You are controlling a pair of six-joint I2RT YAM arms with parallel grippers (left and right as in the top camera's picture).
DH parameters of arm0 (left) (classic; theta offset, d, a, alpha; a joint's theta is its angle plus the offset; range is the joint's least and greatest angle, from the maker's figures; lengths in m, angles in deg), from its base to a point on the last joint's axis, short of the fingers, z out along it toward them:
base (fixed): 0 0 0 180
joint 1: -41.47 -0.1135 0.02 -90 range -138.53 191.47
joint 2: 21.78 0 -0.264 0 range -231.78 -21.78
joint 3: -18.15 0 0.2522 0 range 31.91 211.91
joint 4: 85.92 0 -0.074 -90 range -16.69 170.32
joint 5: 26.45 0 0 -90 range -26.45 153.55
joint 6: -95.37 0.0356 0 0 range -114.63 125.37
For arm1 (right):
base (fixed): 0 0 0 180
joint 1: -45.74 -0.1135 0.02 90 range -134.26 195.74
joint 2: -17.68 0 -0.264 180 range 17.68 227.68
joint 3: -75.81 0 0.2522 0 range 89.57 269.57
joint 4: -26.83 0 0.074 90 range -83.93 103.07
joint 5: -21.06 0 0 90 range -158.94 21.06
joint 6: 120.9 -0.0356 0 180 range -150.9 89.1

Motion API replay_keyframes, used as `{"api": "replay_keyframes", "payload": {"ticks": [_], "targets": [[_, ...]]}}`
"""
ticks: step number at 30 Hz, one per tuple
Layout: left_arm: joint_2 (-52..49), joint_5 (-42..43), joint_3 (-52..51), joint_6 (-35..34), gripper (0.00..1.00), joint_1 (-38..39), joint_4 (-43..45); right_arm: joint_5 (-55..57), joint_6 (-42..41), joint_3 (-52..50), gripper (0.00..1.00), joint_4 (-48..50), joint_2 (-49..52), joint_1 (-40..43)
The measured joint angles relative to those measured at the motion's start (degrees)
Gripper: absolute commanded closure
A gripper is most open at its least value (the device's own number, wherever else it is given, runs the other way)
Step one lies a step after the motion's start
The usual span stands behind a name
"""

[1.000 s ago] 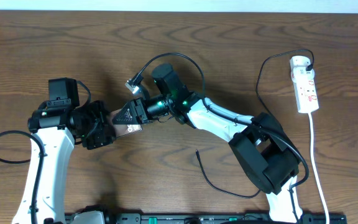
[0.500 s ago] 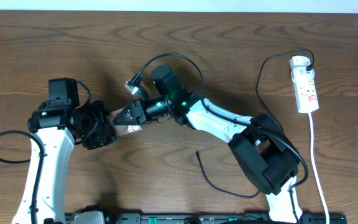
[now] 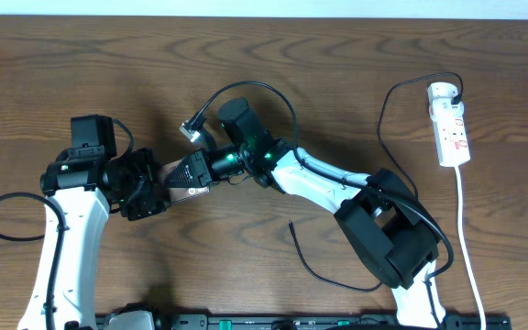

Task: Plug charger to phone and switch on socket
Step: 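Grasp the phone's bottom edge with the right gripper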

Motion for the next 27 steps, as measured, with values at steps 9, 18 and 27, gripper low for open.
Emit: {"api": "replay_keyframes", "payload": {"ticks": [9, 18, 27], "targets": [[0.0, 0.1, 0.0, 0.0, 0.93, 0.0, 0.0, 0.6, 0.0, 0.0, 0.86, -0.2, 0.0, 0.0], [0.0, 0.0, 0.0, 0.0, 0.93, 0.0, 0.2, 1.2, -0.2, 0.0, 0.99, -0.5, 0.0, 0.0], [0.0, 0.0, 0.0, 0.0, 0.93, 0.0, 0.2, 1.2, -0.2, 0.0, 0.99, -0.5, 0.0, 0.0]]}}
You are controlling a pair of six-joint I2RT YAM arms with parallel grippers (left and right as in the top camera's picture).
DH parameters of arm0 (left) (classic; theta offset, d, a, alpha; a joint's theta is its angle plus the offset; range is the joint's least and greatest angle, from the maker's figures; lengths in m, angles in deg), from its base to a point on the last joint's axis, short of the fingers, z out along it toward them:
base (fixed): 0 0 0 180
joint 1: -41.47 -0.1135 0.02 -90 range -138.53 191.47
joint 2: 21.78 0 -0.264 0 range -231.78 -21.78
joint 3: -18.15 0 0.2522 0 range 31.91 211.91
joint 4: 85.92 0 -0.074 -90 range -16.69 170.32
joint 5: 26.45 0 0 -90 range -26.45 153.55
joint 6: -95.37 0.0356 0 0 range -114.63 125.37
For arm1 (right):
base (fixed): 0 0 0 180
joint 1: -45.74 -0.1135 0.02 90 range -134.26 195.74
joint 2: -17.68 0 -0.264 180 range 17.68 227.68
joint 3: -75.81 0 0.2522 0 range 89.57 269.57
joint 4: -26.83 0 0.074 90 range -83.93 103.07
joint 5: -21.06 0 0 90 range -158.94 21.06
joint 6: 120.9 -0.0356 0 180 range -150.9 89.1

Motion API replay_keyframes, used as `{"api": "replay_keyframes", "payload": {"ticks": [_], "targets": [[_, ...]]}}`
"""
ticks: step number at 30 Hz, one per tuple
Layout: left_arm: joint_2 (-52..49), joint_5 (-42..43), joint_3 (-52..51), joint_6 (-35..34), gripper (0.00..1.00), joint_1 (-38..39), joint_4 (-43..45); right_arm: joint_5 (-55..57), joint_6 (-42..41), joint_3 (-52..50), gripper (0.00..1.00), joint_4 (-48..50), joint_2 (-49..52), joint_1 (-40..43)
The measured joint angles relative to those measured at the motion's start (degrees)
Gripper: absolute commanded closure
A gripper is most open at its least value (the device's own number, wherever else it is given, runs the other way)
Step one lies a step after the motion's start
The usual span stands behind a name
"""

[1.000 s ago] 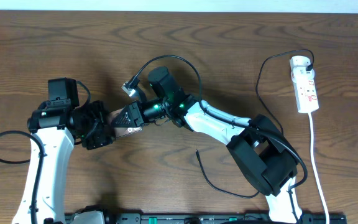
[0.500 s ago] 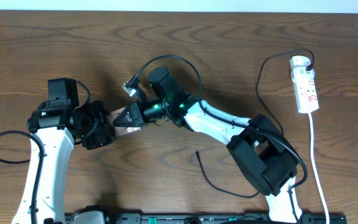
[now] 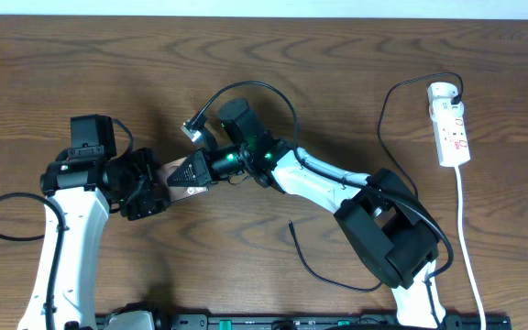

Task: Plug charger to phone and switch on socket
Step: 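Grasp the phone's bottom edge with the right gripper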

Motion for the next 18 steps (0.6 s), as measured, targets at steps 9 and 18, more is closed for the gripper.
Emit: {"api": "replay_keyframes", "payload": {"ticks": [9, 18], "targets": [[0.0, 0.0, 0.0, 0.0, 0.51, 0.0, 0.0, 0.0, 0.0, 0.0, 0.99, 0.0, 0.0, 0.0], [0.0, 0.0, 0.0, -0.1, 0.18, 0.0, 0.0, 0.0, 0.0, 0.0, 0.99, 0.0, 0.0, 0.0]]}}
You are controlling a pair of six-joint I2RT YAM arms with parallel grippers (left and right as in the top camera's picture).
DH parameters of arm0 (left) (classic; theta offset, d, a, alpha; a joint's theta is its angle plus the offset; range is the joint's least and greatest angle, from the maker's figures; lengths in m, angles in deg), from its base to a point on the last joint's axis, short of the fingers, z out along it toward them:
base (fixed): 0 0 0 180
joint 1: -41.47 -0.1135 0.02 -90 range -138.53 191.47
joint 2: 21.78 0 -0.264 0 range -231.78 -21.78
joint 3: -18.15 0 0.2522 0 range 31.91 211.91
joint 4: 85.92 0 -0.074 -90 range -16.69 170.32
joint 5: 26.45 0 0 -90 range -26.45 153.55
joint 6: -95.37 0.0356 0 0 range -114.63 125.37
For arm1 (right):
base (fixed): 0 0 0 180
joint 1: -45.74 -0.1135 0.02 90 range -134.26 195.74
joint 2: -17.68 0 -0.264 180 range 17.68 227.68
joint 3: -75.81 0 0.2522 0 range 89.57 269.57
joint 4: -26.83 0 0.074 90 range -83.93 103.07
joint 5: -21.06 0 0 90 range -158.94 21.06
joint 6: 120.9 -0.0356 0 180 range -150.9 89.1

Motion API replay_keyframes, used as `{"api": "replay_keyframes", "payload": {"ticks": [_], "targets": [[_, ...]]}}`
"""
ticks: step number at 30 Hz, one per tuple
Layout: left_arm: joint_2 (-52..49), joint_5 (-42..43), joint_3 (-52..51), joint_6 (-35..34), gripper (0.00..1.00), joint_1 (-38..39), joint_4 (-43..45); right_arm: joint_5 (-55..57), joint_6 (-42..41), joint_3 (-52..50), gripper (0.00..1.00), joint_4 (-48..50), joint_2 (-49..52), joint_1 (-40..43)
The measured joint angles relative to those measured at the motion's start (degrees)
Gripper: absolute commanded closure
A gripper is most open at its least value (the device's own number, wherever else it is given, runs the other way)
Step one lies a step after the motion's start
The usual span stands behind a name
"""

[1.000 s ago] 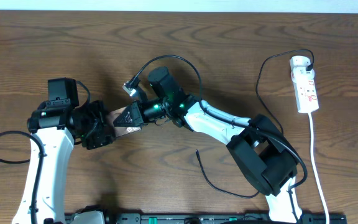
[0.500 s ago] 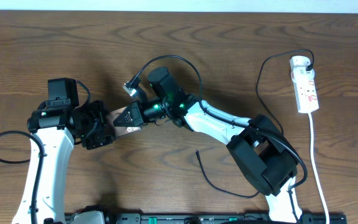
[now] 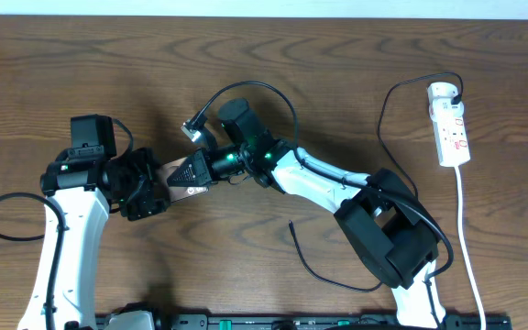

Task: Plug charger to phone and switch on socket
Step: 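Grasp the phone's bottom edge with the right gripper, then pull the phone with the right gripper and release the left gripper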

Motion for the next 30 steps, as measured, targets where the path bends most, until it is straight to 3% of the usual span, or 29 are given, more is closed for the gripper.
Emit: {"api": "replay_keyframes", "payload": {"ticks": [7, 18, 30], "targets": [[0.0, 0.8, 0.0, 0.1, 0.09, 0.1, 0.0, 0.2, 0.1, 0.0, 0.99, -0.2, 0.1, 0.0], [0.0, 1.1, 0.0, 0.7, 0.09, 0.0, 0.0, 0.4, 0.1, 0.0, 0.99, -0.2, 0.1, 0.0], [0.1, 4.9, 0.0, 6.1, 0.08, 0.0, 0.7, 0.1, 0.2, 0.0, 0.99, -0.5, 0.1, 1.8]]}}
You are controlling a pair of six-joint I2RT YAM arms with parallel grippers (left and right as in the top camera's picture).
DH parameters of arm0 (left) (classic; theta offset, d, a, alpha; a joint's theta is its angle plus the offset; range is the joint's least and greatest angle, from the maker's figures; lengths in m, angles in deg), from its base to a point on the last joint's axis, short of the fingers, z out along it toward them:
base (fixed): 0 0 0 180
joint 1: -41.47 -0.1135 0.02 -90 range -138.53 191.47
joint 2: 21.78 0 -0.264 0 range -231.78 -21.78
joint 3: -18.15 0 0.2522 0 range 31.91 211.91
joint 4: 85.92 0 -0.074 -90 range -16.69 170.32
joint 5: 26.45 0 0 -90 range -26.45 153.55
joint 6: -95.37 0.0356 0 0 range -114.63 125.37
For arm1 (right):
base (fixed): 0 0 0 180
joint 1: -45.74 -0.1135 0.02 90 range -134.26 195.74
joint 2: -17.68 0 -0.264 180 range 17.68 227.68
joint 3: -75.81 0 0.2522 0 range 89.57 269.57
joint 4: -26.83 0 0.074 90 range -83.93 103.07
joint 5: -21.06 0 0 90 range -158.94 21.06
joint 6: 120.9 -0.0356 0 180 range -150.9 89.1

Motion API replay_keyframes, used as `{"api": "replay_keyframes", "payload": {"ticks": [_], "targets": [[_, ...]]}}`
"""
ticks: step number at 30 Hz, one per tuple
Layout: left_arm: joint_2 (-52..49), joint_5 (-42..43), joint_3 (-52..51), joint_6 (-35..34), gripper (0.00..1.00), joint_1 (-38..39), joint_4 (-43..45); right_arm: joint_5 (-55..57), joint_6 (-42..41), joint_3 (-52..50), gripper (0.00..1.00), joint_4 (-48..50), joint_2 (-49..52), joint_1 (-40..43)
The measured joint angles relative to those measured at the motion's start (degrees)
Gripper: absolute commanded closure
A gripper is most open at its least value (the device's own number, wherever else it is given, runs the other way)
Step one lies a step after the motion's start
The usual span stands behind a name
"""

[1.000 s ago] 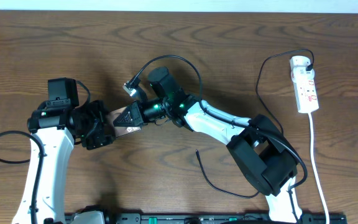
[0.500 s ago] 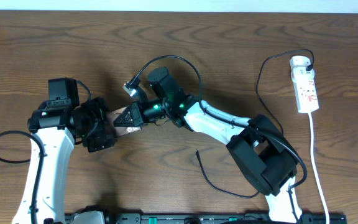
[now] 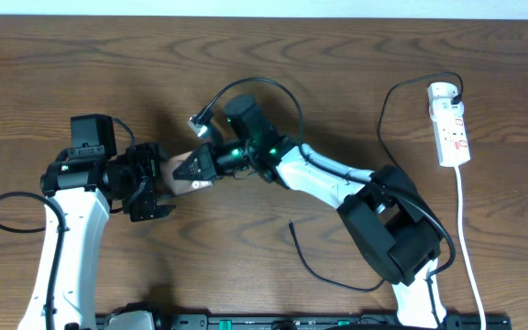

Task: Plug charger to phone and switch on socket
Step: 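Pull the phone with the right gripper and release the left gripper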

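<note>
The rose-gold phone (image 3: 176,170) lies slanted at centre-left of the table. My right gripper (image 3: 200,165) is down on the phone's right end and looks shut on it. On the phone's left end, my left gripper (image 3: 151,181) has its fingers spread apart, one above and one below the phone. The charger's connector tip (image 3: 193,121) sits free just above the phone, its black cable (image 3: 246,85) arching over my right arm. The white socket strip (image 3: 450,125) lies at the far right with a plug (image 3: 442,91) in its top end.
A black cable (image 3: 385,115) drops from the strip's plug toward my right arm's base. Another loose black cable (image 3: 314,266) curls at front centre. A white lead (image 3: 466,238) runs from the strip to the front edge. A black loop (image 3: 12,215) hangs by my left arm.
My left gripper's fingers have spread apart around the phone's left end. The right gripper and the phone have shifted slightly up and to the right; the connector tip rose a little with them.
At all three earlier moments my left gripper was closed around the phone's left end, with the right gripper on its right end and the connector lying just above, almost nothing moving. Now the left fingers are apart and the right gripper has the phone.
</note>
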Motion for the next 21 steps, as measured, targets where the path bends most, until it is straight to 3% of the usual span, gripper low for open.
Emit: {"api": "replay_keyframes", "payload": {"ticks": [13, 21], "targets": [[10.0, 0.7, 0.0, 9.9, 0.08, 0.0, 5.8, 0.7, -2.5, 0.0, 0.99, 0.0, 0.0, 8.6], [10.7, 0.7, 0.0, 17.7, 0.08, 0.0, 9.3, 0.6, -19.1, 0.0, 0.99, -0.1, 0.0, 11.8]]}}
